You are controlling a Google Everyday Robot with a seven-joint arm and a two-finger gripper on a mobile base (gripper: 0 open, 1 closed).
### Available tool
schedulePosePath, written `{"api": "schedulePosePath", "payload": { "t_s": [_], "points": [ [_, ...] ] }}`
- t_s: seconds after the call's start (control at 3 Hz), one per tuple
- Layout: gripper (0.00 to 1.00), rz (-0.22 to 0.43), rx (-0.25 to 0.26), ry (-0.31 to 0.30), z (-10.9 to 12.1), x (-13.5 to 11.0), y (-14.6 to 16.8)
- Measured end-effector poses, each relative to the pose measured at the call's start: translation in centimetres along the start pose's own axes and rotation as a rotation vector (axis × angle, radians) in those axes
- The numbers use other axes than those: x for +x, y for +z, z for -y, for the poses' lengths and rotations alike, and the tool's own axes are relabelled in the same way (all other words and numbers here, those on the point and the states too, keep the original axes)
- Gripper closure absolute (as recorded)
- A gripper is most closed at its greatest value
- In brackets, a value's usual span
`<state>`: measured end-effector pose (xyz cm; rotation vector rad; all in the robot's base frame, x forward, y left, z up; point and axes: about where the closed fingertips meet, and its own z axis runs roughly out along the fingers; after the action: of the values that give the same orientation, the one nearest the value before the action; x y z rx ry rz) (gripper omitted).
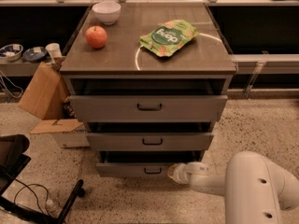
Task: Close bottom drawer
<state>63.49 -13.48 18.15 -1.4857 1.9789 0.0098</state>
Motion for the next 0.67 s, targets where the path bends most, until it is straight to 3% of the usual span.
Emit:
{"api": "schedulePosePath", "payload": {
  "t_s": [0.33, 0.67],
  "points": [
    [0.15, 0.000, 0.000, 0.000, 0.00, 0.00, 0.00],
    [0.00, 0.000, 0.000, 0.000, 0.00, 0.00, 0.00]
  ]
}}
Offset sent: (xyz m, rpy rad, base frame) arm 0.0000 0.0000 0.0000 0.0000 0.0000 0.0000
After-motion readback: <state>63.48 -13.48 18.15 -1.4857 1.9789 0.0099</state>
